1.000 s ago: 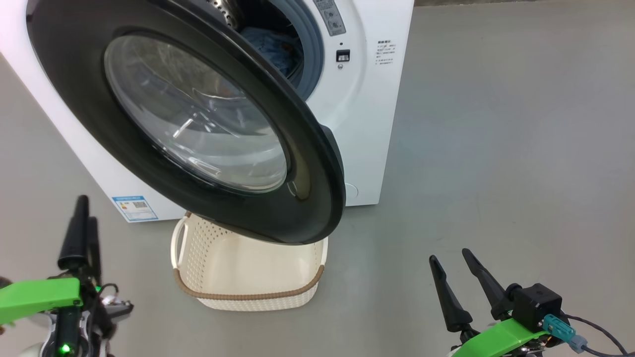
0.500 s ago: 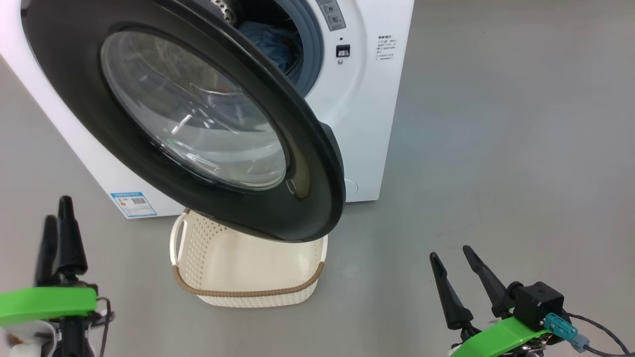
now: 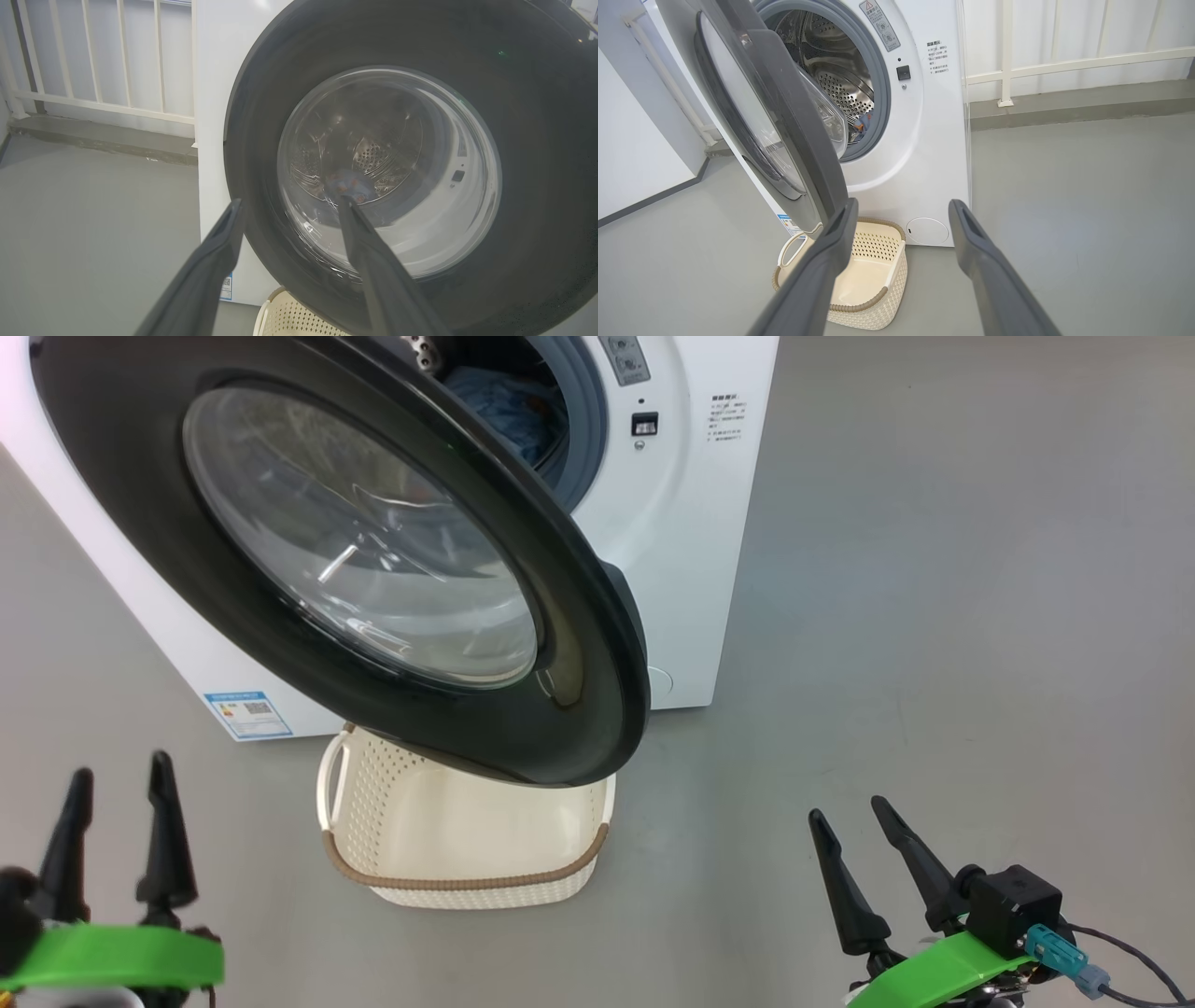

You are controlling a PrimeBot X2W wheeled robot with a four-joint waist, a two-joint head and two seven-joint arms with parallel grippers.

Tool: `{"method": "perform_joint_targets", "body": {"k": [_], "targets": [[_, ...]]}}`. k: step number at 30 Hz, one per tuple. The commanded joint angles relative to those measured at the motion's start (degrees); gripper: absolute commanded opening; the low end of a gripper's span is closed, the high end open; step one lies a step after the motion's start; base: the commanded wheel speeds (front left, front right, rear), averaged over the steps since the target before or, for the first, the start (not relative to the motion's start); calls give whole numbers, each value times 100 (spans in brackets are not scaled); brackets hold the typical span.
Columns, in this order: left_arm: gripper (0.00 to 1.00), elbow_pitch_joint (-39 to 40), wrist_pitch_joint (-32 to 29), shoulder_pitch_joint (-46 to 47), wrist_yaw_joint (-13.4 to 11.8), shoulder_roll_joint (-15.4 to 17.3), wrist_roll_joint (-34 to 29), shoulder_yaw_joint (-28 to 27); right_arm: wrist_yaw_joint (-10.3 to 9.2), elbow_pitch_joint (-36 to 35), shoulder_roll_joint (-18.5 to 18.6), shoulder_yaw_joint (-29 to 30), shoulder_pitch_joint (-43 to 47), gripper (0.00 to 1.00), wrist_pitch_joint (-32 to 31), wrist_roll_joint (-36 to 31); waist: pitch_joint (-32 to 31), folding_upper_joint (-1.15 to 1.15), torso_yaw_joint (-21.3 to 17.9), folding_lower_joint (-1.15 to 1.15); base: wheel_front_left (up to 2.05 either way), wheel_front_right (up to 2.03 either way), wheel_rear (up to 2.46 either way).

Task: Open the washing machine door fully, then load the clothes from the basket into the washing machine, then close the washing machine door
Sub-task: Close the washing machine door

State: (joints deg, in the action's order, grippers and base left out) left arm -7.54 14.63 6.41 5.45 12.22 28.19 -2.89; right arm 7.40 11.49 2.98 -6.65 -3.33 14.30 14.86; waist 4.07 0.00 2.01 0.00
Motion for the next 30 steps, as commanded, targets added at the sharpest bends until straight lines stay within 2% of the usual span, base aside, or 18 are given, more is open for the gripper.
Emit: {"method": "perform_joint_targets", "body": {"k": [1,11,21,30], "targets": [[100,209,36,17,-23,131,-267,-246,9,-164,-11,-134,-124,100,70,17,14,0,-4,0,0,0,0],[100,253,36,-512,-8,-135,-1336,-448,9,-171,-11,-120,-139,100,70,-31,21,0,-19,0,0,0,0],[100,256,37,-856,135,-450,-1662,-311,9,-173,-11,-111,-166,100,70,-67,11,0,-38,0,0,0,0],[100,189,37,-922,160,-555,-1779,-439,9,-168,-11,-116,-121,100,70,-80,-82,0,-48,0,0,0,0]]}}
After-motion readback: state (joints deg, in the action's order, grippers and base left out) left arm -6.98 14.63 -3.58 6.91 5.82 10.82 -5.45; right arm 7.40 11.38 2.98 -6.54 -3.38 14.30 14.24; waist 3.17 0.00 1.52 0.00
